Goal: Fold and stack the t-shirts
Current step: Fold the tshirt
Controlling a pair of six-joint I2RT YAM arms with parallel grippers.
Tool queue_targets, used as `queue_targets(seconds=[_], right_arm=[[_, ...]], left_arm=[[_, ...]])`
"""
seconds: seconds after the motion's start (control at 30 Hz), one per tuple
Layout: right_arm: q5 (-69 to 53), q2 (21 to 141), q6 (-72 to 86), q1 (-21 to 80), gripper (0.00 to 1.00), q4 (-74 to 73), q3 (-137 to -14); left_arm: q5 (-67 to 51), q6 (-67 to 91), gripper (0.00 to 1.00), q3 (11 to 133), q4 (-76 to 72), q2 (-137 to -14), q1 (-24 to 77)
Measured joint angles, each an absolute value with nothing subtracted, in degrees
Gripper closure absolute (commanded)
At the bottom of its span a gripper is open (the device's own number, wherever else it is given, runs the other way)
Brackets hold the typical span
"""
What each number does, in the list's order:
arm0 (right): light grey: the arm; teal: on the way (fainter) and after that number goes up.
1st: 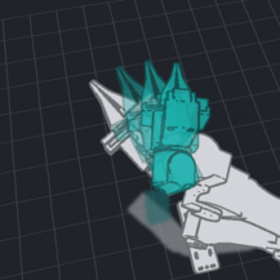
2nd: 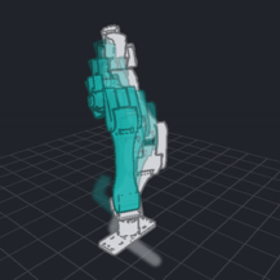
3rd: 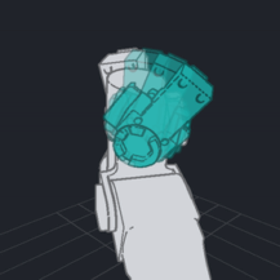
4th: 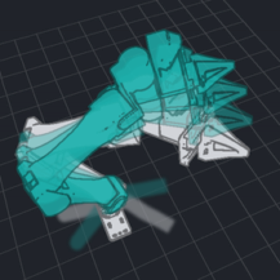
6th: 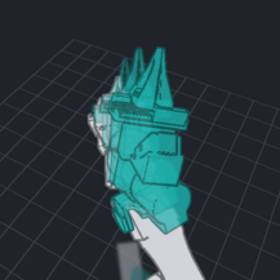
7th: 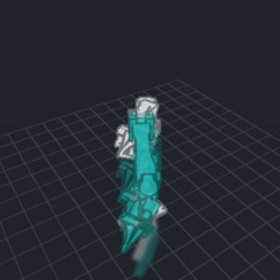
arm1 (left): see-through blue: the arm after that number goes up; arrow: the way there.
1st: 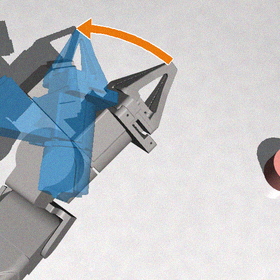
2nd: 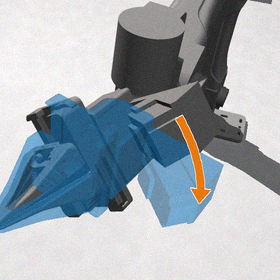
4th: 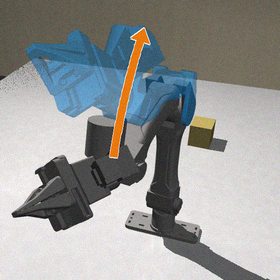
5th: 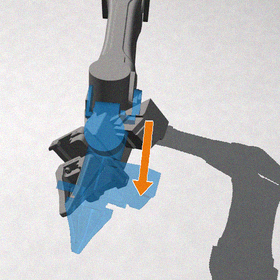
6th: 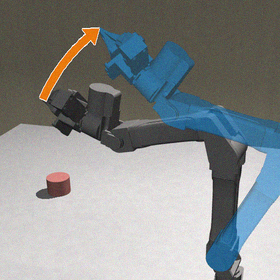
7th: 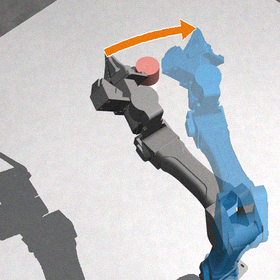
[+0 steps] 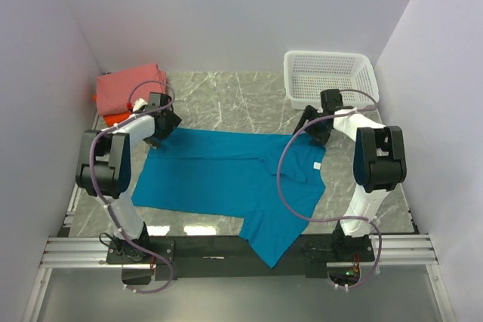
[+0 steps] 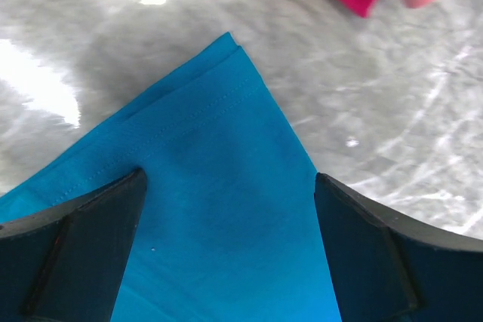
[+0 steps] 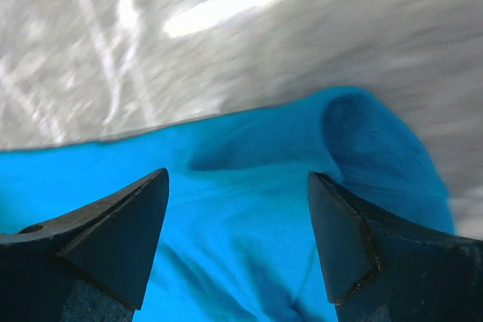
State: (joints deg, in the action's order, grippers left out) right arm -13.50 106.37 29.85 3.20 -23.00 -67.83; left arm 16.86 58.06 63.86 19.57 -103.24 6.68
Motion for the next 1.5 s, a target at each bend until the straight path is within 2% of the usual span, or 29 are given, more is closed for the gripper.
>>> queue_targets(seconds=[0.37,0.57,0.7,0.83,1.0,1.17,1.2,1.23,1.4,1.43,1.5], right_arm=[[-5.9,106.9,23.2,0.5,0.19,-23.7,-72.2],[-3.0,93.7,22.7,0.8,0.18,-25.3,-67.8],[-1.2,80.1,24.0,1.5,0.17,-24.7,-62.5],[0.4,69.7,26.1,2.1,0.16,-24.2,-57.6],[0.9,67.0,27.4,2.1,0.16,-24.0,-54.8],[0.8,66.6,27.4,2.1,0.16,-23.9,-53.1],[0.8,66.7,27.4,2.1,0.16,-23.8,-53.1],[0.6,66.7,27.4,2.1,0.16,-23.7,-53.1],[0.4,66.7,27.4,2.1,0.16,-23.7,-53.1],[0.4,66.7,27.4,2.1,0.16,-23.7,-53.1],[0.4,66.7,27.4,2.1,0.16,-23.9,-53.1]], left_arm=[[14.9,57.7,0.01,69.0,22.2,-106.0,7.2],[16.6,57.9,0.01,67.7,26.9,-97.7,7.3],[19.6,60.0,0.01,61.4,29.9,-84.0,6.7],[21.3,64.3,0.0,49.2,34.0,-71.1,2.1],[20.9,70.1,0.01,35.6,42.0,-63.5,-2.7],[23.0,76.0,0.01,32.9,48.7,-59.5,-2.9],[23.4,76.3,0.02,32.8,48.8,-59.2,-2.9],[23.7,76.4,0.08,32.7,48.6,-59.0,-3.0],[23.4,75.8,0.24,31.3,45.6,-61.0,-3.5],[23.2,75.7,0.3,31.1,45.0,-62.1,-3.6],[22.8,75.5,0.35,31.0,44.2,-64.0,-3.7]])
